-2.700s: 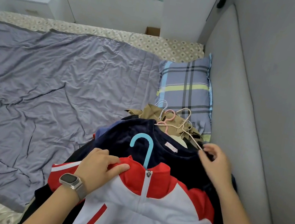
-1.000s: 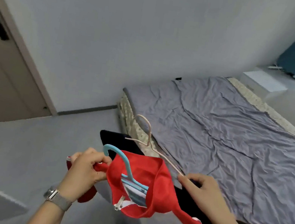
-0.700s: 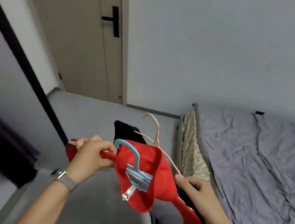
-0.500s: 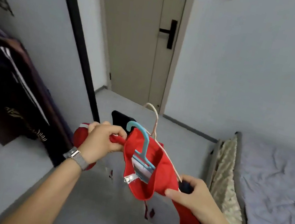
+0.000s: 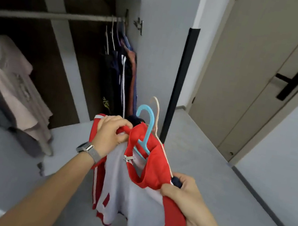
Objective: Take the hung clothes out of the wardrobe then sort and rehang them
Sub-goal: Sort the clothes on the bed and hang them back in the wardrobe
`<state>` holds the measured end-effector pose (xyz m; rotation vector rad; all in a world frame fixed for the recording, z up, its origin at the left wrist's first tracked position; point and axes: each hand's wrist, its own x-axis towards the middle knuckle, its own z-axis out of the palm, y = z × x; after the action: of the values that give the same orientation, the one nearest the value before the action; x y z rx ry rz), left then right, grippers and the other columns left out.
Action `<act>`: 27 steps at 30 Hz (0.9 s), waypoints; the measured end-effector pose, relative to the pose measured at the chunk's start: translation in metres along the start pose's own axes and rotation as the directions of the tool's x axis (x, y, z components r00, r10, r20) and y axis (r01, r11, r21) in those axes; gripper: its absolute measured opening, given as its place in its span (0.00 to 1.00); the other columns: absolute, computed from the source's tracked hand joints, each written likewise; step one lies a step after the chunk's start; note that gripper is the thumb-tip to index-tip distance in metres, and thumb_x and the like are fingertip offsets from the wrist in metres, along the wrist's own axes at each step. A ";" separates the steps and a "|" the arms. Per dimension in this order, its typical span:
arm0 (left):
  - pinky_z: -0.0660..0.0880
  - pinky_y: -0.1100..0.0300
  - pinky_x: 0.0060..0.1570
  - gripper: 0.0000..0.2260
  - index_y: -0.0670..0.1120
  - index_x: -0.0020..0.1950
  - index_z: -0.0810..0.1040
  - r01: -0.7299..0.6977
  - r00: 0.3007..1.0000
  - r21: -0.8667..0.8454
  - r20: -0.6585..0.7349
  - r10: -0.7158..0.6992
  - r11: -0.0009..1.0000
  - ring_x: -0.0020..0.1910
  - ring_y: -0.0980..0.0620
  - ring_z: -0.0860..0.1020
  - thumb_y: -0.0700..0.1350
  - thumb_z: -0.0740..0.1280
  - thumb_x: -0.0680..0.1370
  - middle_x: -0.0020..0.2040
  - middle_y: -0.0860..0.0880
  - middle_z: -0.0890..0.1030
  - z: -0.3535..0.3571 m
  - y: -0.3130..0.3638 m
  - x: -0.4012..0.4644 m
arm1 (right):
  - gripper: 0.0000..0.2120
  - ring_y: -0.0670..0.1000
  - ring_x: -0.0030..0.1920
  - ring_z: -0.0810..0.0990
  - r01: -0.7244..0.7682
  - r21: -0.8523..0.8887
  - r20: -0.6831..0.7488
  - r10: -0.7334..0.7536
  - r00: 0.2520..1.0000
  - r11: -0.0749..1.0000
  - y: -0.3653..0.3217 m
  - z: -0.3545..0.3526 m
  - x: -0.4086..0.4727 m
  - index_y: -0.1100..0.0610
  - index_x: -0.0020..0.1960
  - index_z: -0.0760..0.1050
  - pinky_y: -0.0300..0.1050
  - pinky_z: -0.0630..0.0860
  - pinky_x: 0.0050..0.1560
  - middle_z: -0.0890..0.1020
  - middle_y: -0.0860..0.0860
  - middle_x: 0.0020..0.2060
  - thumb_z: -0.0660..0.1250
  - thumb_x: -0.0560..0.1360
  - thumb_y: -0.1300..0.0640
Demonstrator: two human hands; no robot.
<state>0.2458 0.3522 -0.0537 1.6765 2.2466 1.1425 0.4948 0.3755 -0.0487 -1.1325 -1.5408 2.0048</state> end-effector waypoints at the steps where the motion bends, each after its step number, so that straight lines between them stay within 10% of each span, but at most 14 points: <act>1: 0.68 0.57 0.51 0.15 0.50 0.44 0.81 0.017 1.000 -0.021 -0.012 -0.017 1.000 0.44 0.54 0.73 0.55 0.61 0.65 0.39 0.59 0.75 -0.007 -0.009 0.004 | 0.10 0.51 0.28 0.71 -0.007 0.029 0.008 0.007 1.000 1.000 -0.004 0.011 0.012 0.64 0.37 0.76 0.40 0.65 0.30 0.73 0.57 0.30 0.67 0.55 0.63; 5: 0.63 0.76 0.55 0.09 0.54 0.46 0.79 0.185 0.975 -0.136 -0.101 -0.200 0.973 0.52 0.56 0.72 0.52 0.65 0.68 0.50 0.51 0.75 -0.018 -0.054 0.011 | 0.13 0.57 0.36 0.66 -0.066 0.106 0.030 0.063 0.998 0.992 -0.010 0.056 0.066 0.63 0.36 0.76 0.44 0.61 0.35 0.70 0.59 0.34 0.68 0.51 0.63; 10: 0.68 0.62 0.56 0.04 0.49 0.44 0.82 0.308 0.934 -0.124 -0.149 -0.325 0.943 0.53 0.57 0.71 0.48 0.71 0.72 0.46 0.57 0.73 -0.027 -0.105 0.037 | 0.14 0.56 0.32 0.67 -0.124 0.107 0.040 0.121 0.992 0.986 -0.021 0.121 0.128 0.61 0.33 0.75 0.45 0.63 0.34 0.70 0.59 0.32 0.67 0.47 0.63; 13: 0.76 0.55 0.53 0.05 0.54 0.45 0.74 0.471 0.779 -0.389 -0.237 -0.580 0.792 0.52 0.51 0.77 0.45 0.68 0.75 0.49 0.52 0.77 -0.056 -0.128 0.043 | 0.11 0.52 0.27 0.67 -0.154 0.134 0.058 0.148 0.987 0.979 -0.034 0.155 0.162 0.59 0.30 0.71 0.43 0.62 0.31 0.69 0.56 0.29 0.67 0.48 0.65; 15: 0.79 0.52 0.48 0.01 0.53 0.47 0.74 0.571 0.658 -0.562 -0.122 -0.743 0.598 0.50 0.48 0.79 0.48 0.64 0.78 0.48 0.50 0.80 -0.080 -0.132 0.038 | 0.10 0.52 0.27 0.67 -0.148 0.129 0.082 0.138 0.987 0.981 -0.044 0.176 0.186 0.59 0.30 0.71 0.43 0.63 0.31 0.70 0.55 0.28 0.67 0.49 0.65; 19: 0.81 0.57 0.42 0.11 0.51 0.47 0.80 0.734 0.631 -0.563 0.357 -0.689 0.380 0.47 0.53 0.82 0.57 0.66 0.74 0.44 0.51 0.84 -0.105 -0.123 0.042 | 0.09 0.55 0.30 0.68 -0.090 0.055 0.132 0.082 0.988 0.994 -0.056 0.224 0.226 0.63 0.34 0.72 0.46 0.65 0.32 0.71 0.58 0.30 0.66 0.53 0.66; 27: 0.79 0.56 0.41 0.11 0.37 0.40 0.82 0.654 0.592 -0.699 0.234 -0.772 0.290 0.38 0.47 0.82 0.46 0.72 0.69 0.38 0.40 0.82 -0.112 -0.196 0.115 | 0.05 0.58 0.37 0.80 0.060 -0.045 0.320 -0.042 0.947 0.997 -0.093 0.267 0.308 0.70 0.43 0.78 0.47 0.76 0.40 0.82 0.62 0.35 0.68 0.67 0.73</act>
<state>-0.0064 0.3757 -0.0580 0.1565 1.7746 1.5594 0.0839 0.4546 -0.0551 -0.8041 -1.7674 2.2056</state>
